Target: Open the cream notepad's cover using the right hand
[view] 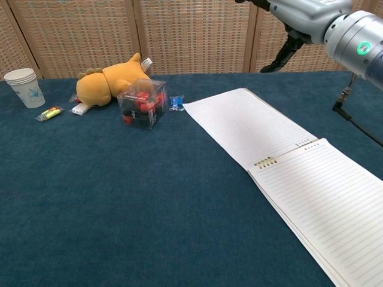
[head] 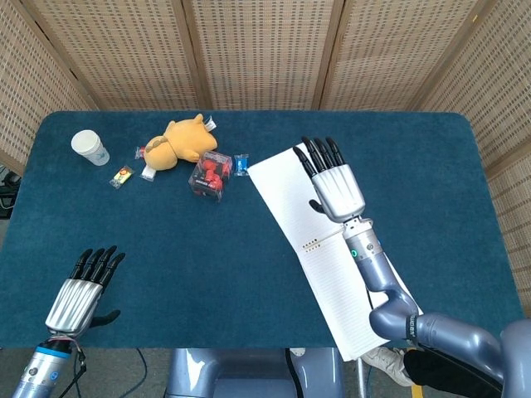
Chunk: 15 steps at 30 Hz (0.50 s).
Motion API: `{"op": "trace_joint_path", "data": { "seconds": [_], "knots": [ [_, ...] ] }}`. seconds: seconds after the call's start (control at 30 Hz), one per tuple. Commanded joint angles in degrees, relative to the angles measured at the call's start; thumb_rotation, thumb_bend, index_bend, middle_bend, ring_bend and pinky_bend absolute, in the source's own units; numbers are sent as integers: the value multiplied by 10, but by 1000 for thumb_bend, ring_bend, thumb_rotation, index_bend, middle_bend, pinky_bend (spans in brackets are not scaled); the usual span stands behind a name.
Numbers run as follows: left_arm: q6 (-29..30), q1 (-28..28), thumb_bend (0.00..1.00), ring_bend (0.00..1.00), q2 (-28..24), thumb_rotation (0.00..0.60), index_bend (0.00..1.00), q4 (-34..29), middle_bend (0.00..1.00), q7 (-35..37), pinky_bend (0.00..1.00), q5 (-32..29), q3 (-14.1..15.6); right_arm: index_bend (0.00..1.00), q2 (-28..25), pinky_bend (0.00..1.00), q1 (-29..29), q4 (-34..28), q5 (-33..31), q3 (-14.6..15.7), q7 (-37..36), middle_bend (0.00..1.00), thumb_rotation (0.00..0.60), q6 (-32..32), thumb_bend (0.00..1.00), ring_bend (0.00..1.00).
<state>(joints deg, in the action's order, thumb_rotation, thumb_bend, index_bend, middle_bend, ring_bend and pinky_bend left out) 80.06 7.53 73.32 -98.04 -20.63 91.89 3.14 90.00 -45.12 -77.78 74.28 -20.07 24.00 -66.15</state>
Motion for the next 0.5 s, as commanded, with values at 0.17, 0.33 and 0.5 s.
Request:
{"op": "trace_joint_path", "data": {
  "seconds": [0.17, 0.33, 0.5],
  "knots": [
    [6, -3, 0, 0, -1, 600, 0, 0, 0, -1, 0, 0, -1, 0, -24, 0, 30, -26, 7, 27, -7, 0, 600, -22, 51, 0],
    [13, -5, 0, 0, -2, 600, 0, -1, 0, -2, 0, 2, -2, 0, -48, 0, 77, -39, 28, 62, -44, 0, 600, -61, 51, 0],
    [21, -8, 0, 0, -3, 600, 0, -1, 0, -1, 0, 5, -3, 0, -69, 0, 145, -31, 61, 112, -92, 0, 600, -124, 51, 0]
  ]
}}
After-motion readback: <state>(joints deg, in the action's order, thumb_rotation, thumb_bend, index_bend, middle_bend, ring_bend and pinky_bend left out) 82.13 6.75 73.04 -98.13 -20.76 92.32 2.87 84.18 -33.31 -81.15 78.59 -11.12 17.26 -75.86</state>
